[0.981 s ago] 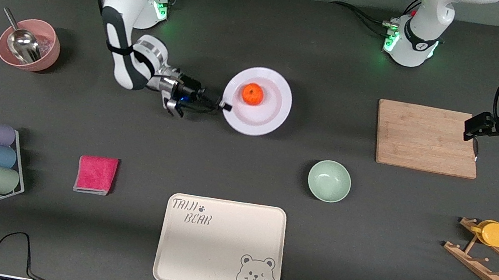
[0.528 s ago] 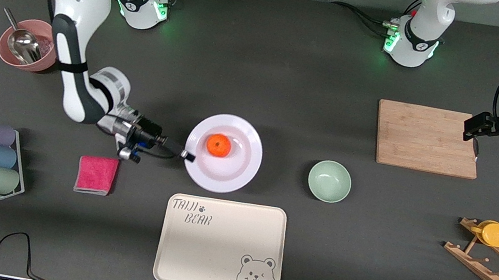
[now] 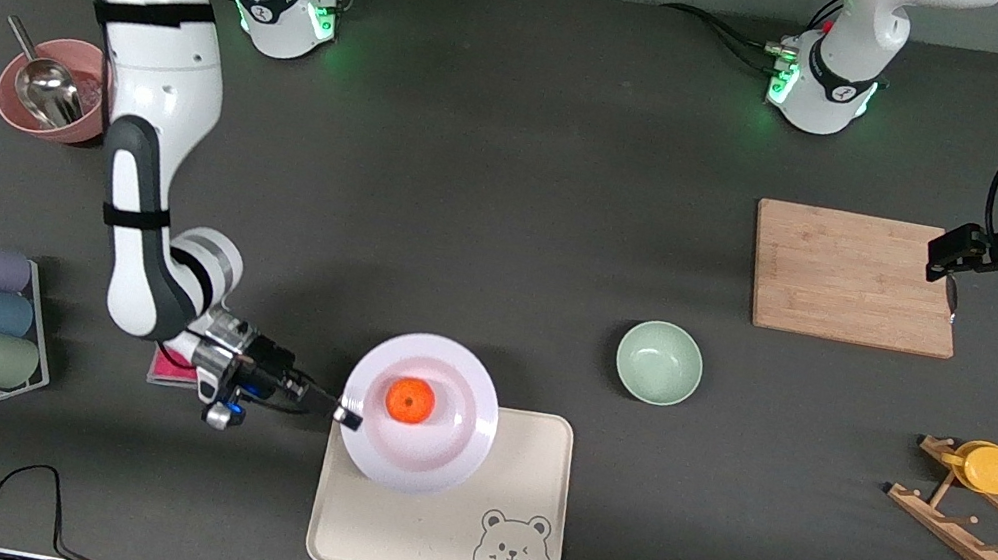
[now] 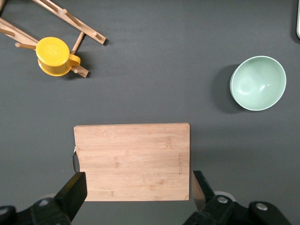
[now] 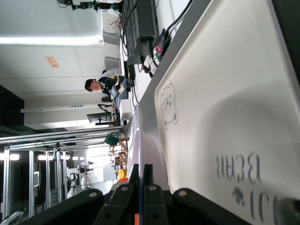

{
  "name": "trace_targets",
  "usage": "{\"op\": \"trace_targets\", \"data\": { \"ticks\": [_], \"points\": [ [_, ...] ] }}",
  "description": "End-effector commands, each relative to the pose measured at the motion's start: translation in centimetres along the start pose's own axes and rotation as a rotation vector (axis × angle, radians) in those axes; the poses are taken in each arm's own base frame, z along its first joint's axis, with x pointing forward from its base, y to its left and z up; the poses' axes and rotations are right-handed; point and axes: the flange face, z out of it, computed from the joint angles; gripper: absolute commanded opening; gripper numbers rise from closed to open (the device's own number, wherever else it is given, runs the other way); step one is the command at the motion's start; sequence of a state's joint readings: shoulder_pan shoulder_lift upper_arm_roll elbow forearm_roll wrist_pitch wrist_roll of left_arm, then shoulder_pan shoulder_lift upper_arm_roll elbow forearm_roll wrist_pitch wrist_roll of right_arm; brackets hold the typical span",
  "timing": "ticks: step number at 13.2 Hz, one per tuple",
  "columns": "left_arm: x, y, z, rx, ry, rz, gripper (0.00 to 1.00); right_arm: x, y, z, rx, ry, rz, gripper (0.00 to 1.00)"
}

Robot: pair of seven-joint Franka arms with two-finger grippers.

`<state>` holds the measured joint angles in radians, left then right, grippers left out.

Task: Place orange and plate with both arms
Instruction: 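Carry the plate with the orange over the cream tray with the right gripper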

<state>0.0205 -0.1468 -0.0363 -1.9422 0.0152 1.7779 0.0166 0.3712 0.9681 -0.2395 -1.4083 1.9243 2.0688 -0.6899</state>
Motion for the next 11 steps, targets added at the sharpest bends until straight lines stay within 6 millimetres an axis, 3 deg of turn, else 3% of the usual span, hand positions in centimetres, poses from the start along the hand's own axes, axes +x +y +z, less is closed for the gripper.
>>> {"op": "trace_targets", "data": {
  "ticks": [1,5,11],
  "points": [
    [-0.2,0.5,-0.6,-0.012,-0.004,0.022,1.0,3.8,0.8,2.1,-0.017,0.022,0.019,0.0],
    [-0.2,0.5,-0.6,-0.011,-0.002,0.022,1.0,4.7,2.3,3.6,-0.024,0.038,0.004,0.0],
    [-0.2,0.6,-0.7,-0.011,0.0,0.023,1.0,4.2,3.4,5.4,-0.019,0.06,-0.007,0.0]
  ]
}}
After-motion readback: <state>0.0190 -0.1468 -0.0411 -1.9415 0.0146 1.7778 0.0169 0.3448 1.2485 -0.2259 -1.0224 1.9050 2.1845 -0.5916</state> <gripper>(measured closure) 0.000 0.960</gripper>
